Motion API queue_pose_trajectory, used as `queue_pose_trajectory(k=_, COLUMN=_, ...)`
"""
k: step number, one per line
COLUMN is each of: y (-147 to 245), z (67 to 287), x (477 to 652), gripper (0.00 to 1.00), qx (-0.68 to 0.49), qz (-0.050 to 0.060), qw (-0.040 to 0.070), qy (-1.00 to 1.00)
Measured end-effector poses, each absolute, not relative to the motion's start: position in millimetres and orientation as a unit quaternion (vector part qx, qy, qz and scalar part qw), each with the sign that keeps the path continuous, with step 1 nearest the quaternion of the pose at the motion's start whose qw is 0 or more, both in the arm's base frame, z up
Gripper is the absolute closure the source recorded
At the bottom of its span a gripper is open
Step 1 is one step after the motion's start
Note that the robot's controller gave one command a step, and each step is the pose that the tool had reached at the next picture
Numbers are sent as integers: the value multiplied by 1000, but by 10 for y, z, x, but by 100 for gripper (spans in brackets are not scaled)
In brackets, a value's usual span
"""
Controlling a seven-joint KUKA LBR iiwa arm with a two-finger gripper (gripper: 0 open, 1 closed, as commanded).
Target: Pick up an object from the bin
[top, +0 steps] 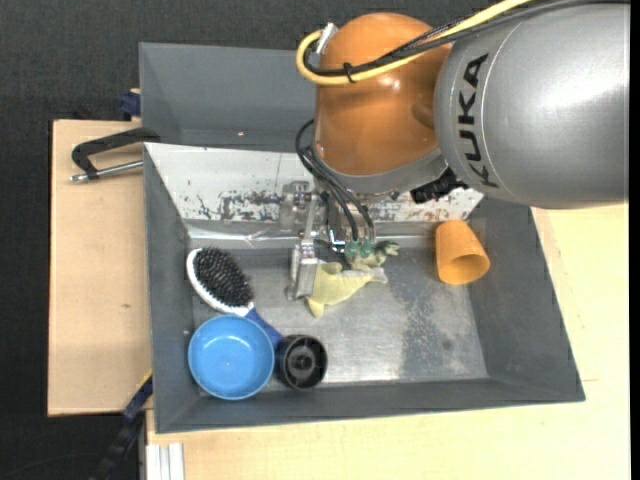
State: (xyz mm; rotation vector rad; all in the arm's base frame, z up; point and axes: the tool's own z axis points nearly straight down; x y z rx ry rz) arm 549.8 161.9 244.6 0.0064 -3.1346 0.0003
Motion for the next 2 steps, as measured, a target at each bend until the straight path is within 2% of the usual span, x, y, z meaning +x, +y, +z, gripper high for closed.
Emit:
queue_pose_trajectory(k=1, y=654, z=1543, x=5403, gripper=0, qx=108, qz=1, qw=3, qy=-994)
queue_pose_trajectory(k=2, y=558, z=719, x=5244, gripper=0, qx=258, qz=-1, qw=-3, qy=-966)
